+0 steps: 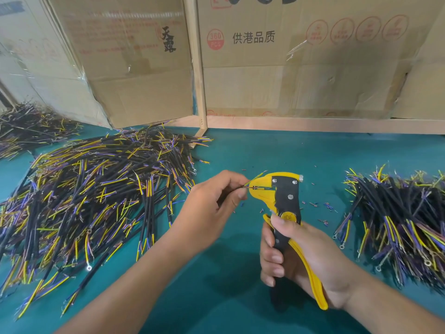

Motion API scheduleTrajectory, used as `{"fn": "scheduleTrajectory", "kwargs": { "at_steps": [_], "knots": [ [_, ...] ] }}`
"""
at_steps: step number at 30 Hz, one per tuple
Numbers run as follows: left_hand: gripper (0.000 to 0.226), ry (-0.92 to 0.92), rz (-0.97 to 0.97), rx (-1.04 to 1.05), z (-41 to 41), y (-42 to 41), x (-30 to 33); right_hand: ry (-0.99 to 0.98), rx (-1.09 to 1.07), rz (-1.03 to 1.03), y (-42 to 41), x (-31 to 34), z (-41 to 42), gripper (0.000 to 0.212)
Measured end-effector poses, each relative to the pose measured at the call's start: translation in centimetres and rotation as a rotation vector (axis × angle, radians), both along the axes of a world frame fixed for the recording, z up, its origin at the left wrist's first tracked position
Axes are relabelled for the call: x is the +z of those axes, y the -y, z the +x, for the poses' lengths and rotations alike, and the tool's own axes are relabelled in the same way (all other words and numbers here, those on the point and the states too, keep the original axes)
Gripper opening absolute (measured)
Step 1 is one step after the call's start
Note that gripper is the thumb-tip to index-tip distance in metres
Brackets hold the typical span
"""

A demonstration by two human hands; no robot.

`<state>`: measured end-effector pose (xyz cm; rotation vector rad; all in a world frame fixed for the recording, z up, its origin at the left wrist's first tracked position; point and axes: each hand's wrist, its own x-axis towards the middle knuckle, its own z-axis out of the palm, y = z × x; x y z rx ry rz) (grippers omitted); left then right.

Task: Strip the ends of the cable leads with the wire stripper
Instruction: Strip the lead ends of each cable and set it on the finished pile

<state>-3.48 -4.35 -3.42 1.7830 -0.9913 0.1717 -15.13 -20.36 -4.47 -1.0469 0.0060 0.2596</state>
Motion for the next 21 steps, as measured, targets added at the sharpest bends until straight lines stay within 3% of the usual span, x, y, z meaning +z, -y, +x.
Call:
{"fn": "scheduleTrajectory", "kwargs": {
  "at_steps": [21],
  "knots": [
    [0.008, 0.082, 0.028, 0.035, -0.09, -0.3, 0.31, -0.003, 0.0, -0.04, -0.05, 0.15, -0.22, 0.037]
  ]
}}
